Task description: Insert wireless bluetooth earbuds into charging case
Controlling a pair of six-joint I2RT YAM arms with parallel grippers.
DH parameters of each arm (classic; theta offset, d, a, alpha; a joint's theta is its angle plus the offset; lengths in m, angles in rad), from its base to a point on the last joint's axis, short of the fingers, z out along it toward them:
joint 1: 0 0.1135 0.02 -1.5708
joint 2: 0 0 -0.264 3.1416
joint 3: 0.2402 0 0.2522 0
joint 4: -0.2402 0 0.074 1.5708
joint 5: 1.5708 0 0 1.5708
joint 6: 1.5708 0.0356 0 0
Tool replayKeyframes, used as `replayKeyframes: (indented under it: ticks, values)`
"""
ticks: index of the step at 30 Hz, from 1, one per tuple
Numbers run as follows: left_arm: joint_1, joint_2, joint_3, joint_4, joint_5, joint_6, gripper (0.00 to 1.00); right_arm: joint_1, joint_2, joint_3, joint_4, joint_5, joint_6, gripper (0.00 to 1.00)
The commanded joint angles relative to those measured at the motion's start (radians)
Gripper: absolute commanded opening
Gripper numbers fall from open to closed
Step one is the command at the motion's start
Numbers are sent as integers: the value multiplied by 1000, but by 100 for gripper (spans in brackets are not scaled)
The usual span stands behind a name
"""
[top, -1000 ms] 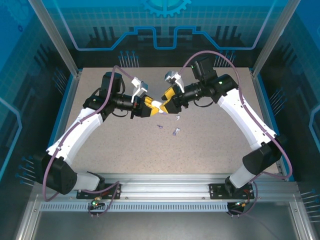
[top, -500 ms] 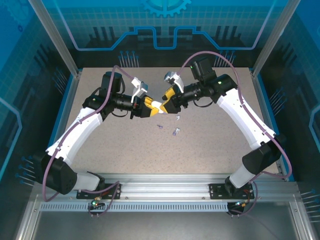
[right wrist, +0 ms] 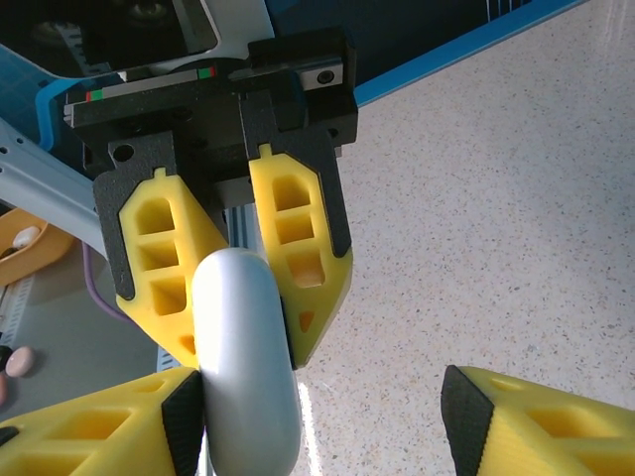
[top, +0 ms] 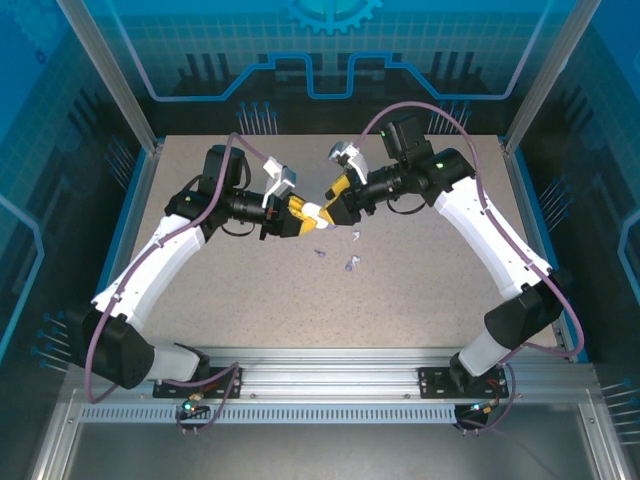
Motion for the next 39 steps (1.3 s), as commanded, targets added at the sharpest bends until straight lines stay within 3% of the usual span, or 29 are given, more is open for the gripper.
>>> replayKeyframes:
  ticks: [1,16,25,39]
  values:
    - [-23,-6,39,-39,70,56,7,-14,-9,20,60,71,30,66]
    - [-24,7,35,-31,49,33,6,-54,-87,-60,176,149,124,67]
    - [-11,-27,-111,259,-21,-161,6,-115,-163,-208,184,401,226,69]
    - [3,-139,-392,635,-163,-412,8,-163,-105,-431,170,576,382,67]
